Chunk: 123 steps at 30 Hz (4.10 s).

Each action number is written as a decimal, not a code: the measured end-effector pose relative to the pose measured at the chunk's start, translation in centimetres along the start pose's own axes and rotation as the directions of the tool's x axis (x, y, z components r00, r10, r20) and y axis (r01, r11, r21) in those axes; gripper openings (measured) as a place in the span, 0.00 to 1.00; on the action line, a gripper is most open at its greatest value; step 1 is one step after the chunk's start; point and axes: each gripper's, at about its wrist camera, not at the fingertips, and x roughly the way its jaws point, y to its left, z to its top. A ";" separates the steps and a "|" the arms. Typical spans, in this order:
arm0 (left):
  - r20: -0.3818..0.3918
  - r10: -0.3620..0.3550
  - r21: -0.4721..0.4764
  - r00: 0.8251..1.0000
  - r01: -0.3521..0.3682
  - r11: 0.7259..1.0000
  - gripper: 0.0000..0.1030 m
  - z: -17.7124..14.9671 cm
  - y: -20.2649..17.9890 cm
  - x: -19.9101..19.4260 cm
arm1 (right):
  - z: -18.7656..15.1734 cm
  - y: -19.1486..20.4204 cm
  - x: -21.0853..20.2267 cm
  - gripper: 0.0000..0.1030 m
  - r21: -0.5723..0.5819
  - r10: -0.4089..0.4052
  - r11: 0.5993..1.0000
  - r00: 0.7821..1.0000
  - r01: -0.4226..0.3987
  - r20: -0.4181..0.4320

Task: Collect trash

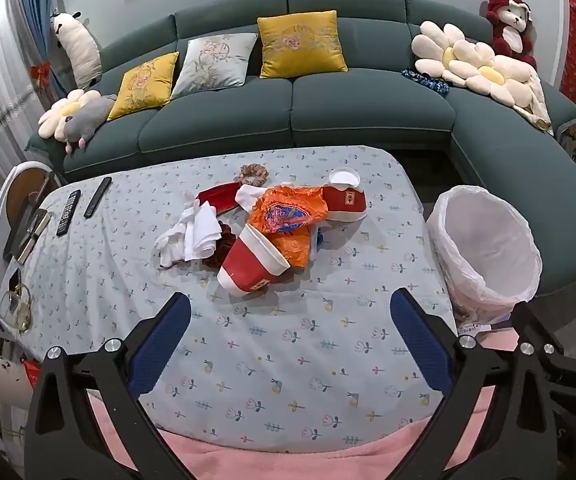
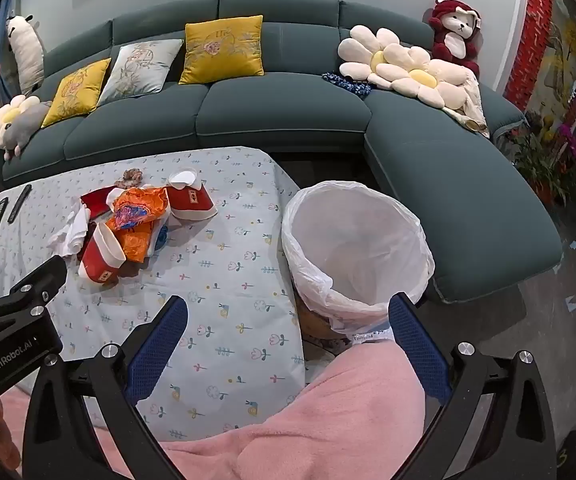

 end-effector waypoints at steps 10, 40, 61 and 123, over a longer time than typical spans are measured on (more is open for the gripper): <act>0.001 0.000 0.005 1.000 0.000 1.000 0.92 0.1 0.0 0.0 | -0.1 -0.1 0.1 0.93 0.001 0.004 1.000 1.000 -0.004 0.000; 0.027 -0.007 0.004 1.000 0.007 1.000 0.90 -0.5 -0.3 -0.2 | -0.3 -0.1 0.2 0.93 0.007 0.002 1.000 1.000 -0.002 -0.002; 0.020 -0.021 0.025 1.000 0.021 0.999 0.90 -0.4 -0.6 0.0 | -0.1 -0.6 0.1 0.93 0.015 -0.006 1.000 1.000 0.006 -0.003; 0.022 -0.027 -0.001 0.999 0.027 1.000 0.90 -0.3 0.4 0.7 | 0.4 -1.5 0.6 0.93 0.038 -0.078 0.996 0.997 0.078 -0.001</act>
